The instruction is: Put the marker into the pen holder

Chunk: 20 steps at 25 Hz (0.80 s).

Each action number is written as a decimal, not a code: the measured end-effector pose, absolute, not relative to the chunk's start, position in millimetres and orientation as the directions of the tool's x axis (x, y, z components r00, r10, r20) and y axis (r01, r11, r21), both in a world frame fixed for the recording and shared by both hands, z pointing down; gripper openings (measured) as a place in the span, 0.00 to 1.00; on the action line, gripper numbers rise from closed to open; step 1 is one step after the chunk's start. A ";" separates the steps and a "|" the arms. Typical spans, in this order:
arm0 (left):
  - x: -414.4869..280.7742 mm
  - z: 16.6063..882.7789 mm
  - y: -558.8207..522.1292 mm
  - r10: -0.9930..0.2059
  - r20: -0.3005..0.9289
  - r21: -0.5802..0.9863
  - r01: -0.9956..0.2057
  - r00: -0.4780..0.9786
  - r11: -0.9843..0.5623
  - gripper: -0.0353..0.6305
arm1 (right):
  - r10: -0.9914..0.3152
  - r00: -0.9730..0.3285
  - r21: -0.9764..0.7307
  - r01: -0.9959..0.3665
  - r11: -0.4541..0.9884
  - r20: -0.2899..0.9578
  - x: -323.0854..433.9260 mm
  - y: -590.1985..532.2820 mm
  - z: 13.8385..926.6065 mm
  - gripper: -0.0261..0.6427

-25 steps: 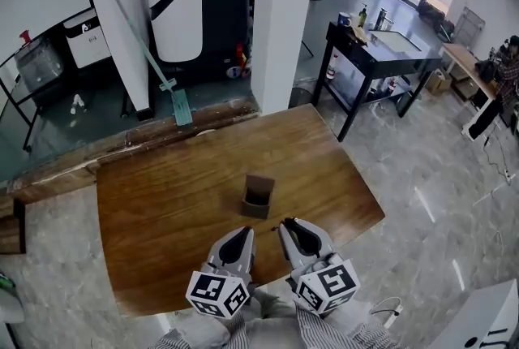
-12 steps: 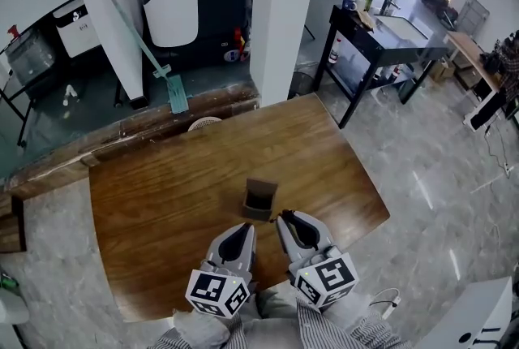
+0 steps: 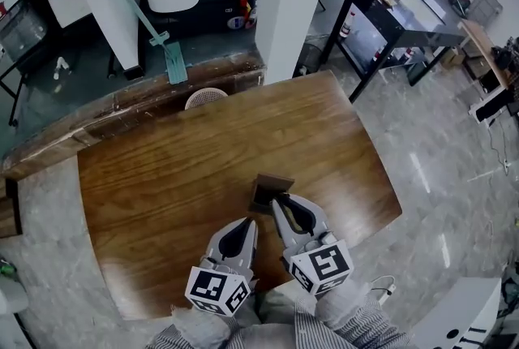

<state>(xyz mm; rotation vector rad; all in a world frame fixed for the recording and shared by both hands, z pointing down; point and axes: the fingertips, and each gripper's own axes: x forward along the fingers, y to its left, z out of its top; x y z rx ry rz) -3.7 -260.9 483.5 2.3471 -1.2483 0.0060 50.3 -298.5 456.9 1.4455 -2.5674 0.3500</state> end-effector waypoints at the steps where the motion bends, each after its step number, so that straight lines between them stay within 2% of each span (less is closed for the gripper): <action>1: -4.6 488.0 -263.6 -0.780 0.227 0.413 -0.783 0.583 -0.465 0.06 | -0.813 -0.515 -0.114 -0.856 0.504 0.271 48.6 -300.8 461.7 0.09; 20: -1.1 538.9 -292.7 -0.767 0.290 0.476 -0.781 0.573 -0.404 0.06 | -0.761 -0.487 -0.070 -0.858 0.510 0.429 47.6 -312.0 536.2 0.09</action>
